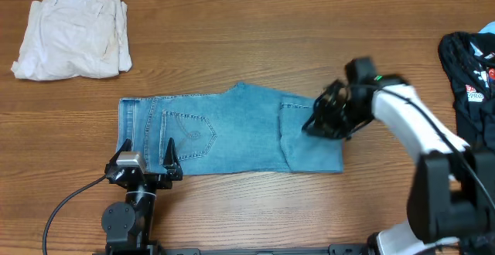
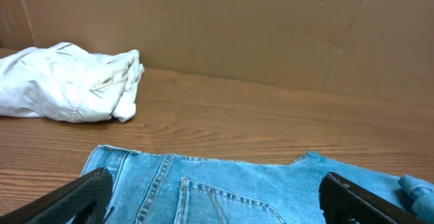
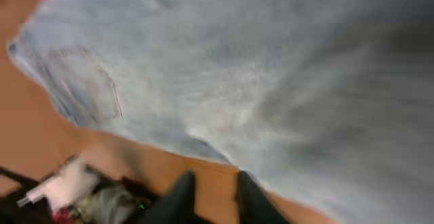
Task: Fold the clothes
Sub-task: 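Release the fold and withdraw the right gripper to the right, then grasp the right folded edge of the jeans with right gripper, then fold the right edge leftward over the jeans with right gripper, then release the fold and retract the right gripper to the right side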
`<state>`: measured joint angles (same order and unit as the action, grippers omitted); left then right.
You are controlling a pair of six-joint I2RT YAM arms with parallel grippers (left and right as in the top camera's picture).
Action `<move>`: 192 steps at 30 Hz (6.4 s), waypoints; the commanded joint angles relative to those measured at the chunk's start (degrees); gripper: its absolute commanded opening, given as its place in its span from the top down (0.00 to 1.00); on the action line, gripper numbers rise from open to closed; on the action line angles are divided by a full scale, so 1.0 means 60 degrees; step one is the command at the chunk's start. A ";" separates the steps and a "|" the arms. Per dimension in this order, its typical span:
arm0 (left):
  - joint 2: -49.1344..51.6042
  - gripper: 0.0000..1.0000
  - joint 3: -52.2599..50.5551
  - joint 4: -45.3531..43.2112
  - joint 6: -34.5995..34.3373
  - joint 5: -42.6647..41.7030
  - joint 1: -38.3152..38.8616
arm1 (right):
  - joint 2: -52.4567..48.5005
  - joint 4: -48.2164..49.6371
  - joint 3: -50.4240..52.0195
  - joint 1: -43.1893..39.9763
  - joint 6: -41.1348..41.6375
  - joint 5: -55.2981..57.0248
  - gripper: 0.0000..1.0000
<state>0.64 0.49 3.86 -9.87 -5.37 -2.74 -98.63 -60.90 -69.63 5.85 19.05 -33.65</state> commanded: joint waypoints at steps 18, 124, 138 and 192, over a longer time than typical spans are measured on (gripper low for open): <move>-0.0055 0.00 -0.0036 0.0004 0.0182 -0.0004 -0.0040 | -0.0091 -0.0007 0.0612 -0.2350 -0.2014 0.1916 0.02; -0.0055 0.00 -0.0036 0.0004 0.0182 -0.0004 -0.0040 | 0.0015 0.1519 -0.1177 0.1942 0.0426 0.1898 0.69; -0.0055 0.00 -0.0036 0.0004 0.0182 -0.0004 -0.0040 | -0.3158 0.3479 -0.0951 0.0612 -0.0087 -0.0627 0.82; -0.0055 0.00 -0.0036 0.0004 0.0182 -0.0004 -0.0040 | 0.1475 0.1056 -0.0492 -0.1687 -0.1880 -0.1639 0.00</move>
<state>0.64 0.49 3.88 -9.87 -5.37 -2.74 -93.06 -54.81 -69.17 -3.79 7.68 -43.86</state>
